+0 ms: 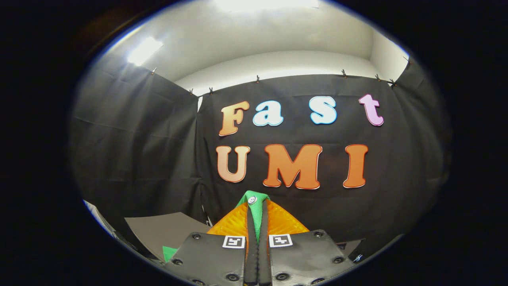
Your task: Put the clothes into the washing machine and then close the washing machine lid.
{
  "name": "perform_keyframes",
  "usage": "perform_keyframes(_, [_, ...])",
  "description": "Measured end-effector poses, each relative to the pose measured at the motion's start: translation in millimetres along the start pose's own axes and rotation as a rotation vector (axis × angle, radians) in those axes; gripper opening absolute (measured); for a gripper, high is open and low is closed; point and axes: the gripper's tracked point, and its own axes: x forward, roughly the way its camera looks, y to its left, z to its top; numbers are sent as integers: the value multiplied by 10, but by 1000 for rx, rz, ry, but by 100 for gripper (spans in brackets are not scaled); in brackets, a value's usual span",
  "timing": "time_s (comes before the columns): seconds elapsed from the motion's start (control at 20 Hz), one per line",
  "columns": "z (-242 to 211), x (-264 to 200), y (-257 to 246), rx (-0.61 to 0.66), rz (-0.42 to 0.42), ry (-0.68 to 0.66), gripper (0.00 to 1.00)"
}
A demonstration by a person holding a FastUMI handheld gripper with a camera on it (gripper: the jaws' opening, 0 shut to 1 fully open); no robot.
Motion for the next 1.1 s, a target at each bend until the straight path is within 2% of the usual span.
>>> perform_keyframes(0.4, [-278,-54,-799,10,-33,24,9])
perform_keyframes(0.7, [-1159,6,-1180,19,-18,175,9])
perform_keyframes(0.8, [-1318,40,-1261,38,-15,203,9])
perform_keyframes(0.9, [-1326,54,-1340,58,-7,210,9])
perform_keyframes(1.1, [-1064,107,-1476,73,-24,147,9])
